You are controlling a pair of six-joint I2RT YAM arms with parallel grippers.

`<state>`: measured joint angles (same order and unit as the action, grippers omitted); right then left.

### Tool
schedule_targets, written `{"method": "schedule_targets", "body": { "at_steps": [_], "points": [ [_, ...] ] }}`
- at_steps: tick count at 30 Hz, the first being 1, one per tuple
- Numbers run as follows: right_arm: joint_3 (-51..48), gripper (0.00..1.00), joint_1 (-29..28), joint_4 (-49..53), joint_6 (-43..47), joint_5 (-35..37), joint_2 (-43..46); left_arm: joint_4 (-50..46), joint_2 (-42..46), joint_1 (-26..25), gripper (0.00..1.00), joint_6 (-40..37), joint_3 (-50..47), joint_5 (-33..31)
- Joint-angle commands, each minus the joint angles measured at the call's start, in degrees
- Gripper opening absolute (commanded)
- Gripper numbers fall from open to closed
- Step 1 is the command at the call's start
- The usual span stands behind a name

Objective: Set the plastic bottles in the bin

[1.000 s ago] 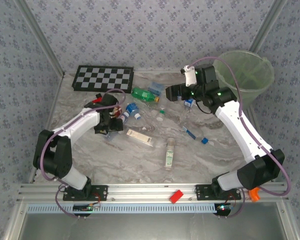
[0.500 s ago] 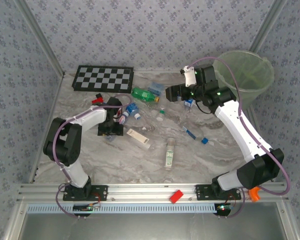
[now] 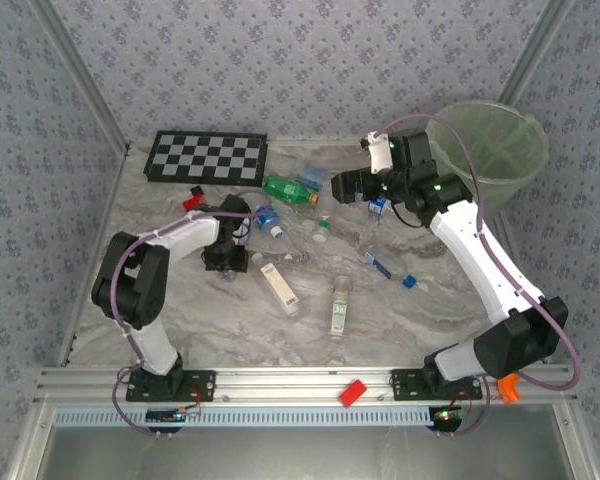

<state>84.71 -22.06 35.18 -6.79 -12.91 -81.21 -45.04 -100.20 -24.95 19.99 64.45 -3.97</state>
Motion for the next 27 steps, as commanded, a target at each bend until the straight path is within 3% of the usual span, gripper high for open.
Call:
{"method": "schedule_targets", "body": {
  "at_steps": [1,17,22,27],
  "points": [
    [0.90,1.00,-0.29,0.70,0.20,-1.02,0.37,-1.95,4.09,-1.01,0.53,-0.13,2.35,-1.21],
    [0.72,1.00,0.87,-0.48,-5.67,-1.64,0.55,-4.25,15.79,-6.21,0.51,1.37,6.40,-3.80],
    [-0.35,1.00,3.59,-3.62,-8.52,-10.21,1.39,-3.77,17.26,-10.48,0.51,2.07,9.20,-5.13],
    [-2.99,0.87,7.00,-11.14,-15.57,-20.61,2.06,-2.01,18.11,-15.31,0.51,3.19,11.71,-5.39]
  ]
}}
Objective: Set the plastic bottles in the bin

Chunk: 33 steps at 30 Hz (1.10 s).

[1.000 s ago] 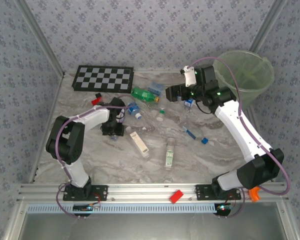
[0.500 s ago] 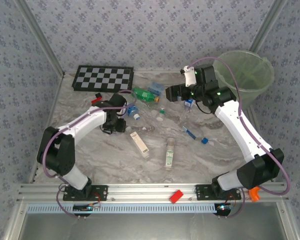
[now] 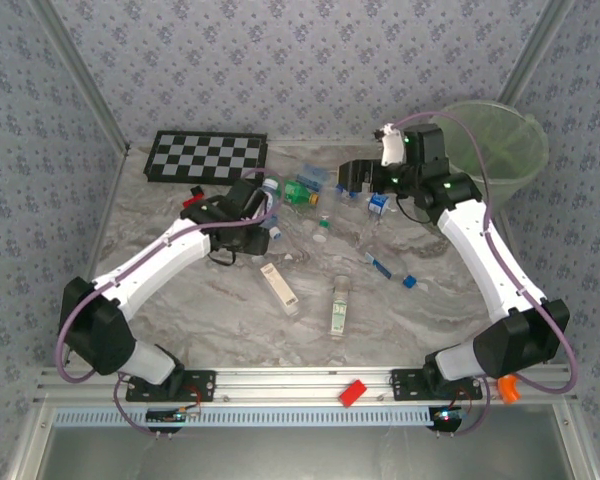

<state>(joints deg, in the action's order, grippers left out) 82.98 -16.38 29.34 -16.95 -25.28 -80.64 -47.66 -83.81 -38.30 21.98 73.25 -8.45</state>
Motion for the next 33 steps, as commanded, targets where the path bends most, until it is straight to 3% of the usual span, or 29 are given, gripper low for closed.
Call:
{"method": "schedule_targets", "body": {
  "at_steps": [1,7,15,24,29,33],
  "points": [
    [-1.81,0.84,1.76,-7.05,-7.19,-9.89,1.51,0.93,1.67,-2.89,0.51,1.31,3.62,-0.95],
    [-5.00,0.67,0.83,-15.11,-15.11,-16.44,0.72,0.40,0.06,-8.08,0.51,1.06,8.58,-2.50],
    [-6.38,0.67,-3.41,-14.98,-16.51,-15.08,-0.03,-0.57,-2.25,-13.00,0.51,-0.07,13.10,-3.91],
    [-6.91,0.62,-4.20,-14.09,-17.25,-14.62,-0.78,-1.65,-2.71,-16.88,0.51,-0.35,15.47,-6.22],
    [-7.04,0.58,-4.30,-14.07,-17.50,-15.15,-0.82,-1.57,-2.85,-17.94,0.51,-0.14,16.22,-6.23],
    [-7.20,0.47,-4.29,-13.97,-17.64,-15.49,-0.35,-2.38,-3.57,-18.54,0.51,-0.22,17.21,-6.34]
  ]
}}
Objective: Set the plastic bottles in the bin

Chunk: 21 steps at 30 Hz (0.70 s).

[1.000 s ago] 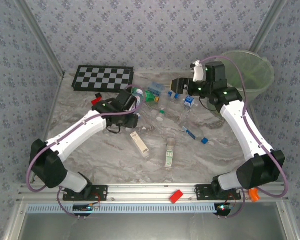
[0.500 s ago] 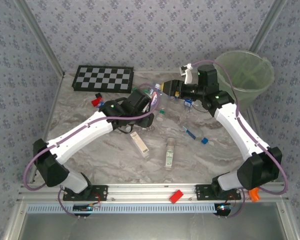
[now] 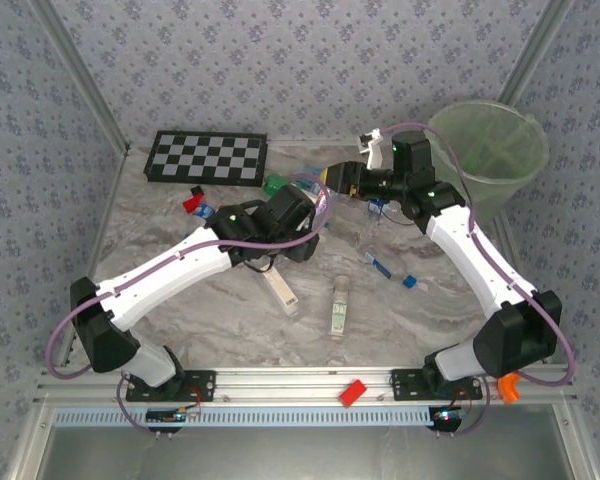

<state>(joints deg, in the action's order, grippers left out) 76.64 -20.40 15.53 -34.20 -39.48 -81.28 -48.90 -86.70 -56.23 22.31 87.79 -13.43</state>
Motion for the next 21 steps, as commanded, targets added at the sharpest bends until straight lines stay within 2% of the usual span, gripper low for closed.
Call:
{"method": "schedule_targets", "body": {
  "at_steps": [1,3,5,12,15,19,21],
  "points": [
    [-0.98,0.43,-0.17,-0.41,-0.28,-1.47,0.54,-1.43,-0.90,-0.64,0.51,-0.59,2.97,-1.36],
    [-1.09,0.40,-0.16,-0.36,-0.27,-1.47,0.95,-1.65,-1.33,-0.81,0.51,-0.75,3.47,-1.25],
    [-1.25,0.32,0.01,-0.52,-0.37,-1.48,1.34,-1.72,-1.70,-0.90,0.51,-0.93,3.90,-1.05],
    [-2.49,0.29,1.10,-0.61,-0.48,0.08,3.79,-2.46,-3.34,-0.89,0.54,-1.91,5.49,-1.08],
    [-2.89,0.28,1.87,-0.79,-0.69,0.79,4.84,-2.73,-3.70,-0.88,0.62,-2.00,5.92,-1.55],
    [-2.31,0.26,3.24,-0.06,-0.57,1.82,5.96,-2.41,-2.97,-0.90,0.89,-1.87,5.77,-2.80],
    [-1.85,0.26,4.64,0.63,-0.29,2.49,6.62,-1.83,-1.99,-0.81,0.91,-2.13,5.34,-3.44]
  ]
}}
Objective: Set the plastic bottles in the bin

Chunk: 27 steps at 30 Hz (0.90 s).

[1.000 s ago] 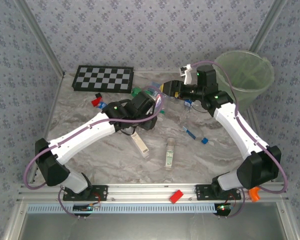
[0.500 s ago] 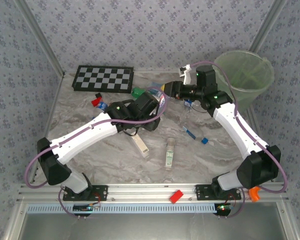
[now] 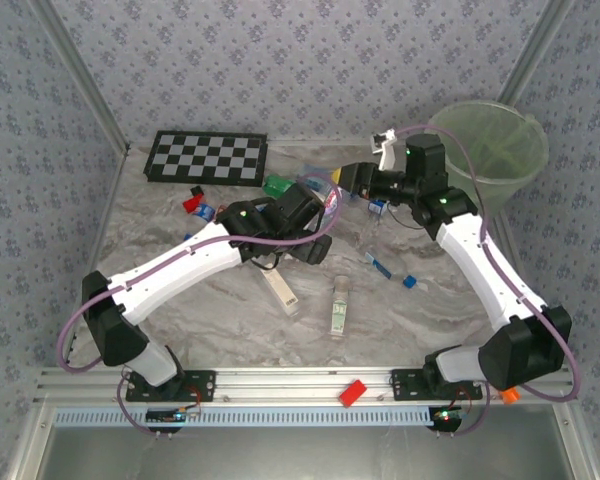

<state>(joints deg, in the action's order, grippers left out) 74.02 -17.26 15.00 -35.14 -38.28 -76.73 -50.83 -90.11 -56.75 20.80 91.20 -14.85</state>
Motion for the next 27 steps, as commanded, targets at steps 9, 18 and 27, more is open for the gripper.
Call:
{"method": "schedule_targets", "body": {
  "at_steps": [9,18,27],
  "points": [
    [6.14,0.25,10.28,7.52,3.83,6.09,4.56,4.52,8.22,2.28,1.00,2.20,-4.21,-2.39],
    [12.06,0.26,21.32,8.78,3.41,14.97,7.43,10.55,17.90,7.45,1.00,5.66,-14.18,-0.66],
    [16.35,0.26,24.00,7.89,7.52,40.93,9.84,13.97,22.20,12.05,1.00,6.60,-20.41,0.95]
  ]
}}
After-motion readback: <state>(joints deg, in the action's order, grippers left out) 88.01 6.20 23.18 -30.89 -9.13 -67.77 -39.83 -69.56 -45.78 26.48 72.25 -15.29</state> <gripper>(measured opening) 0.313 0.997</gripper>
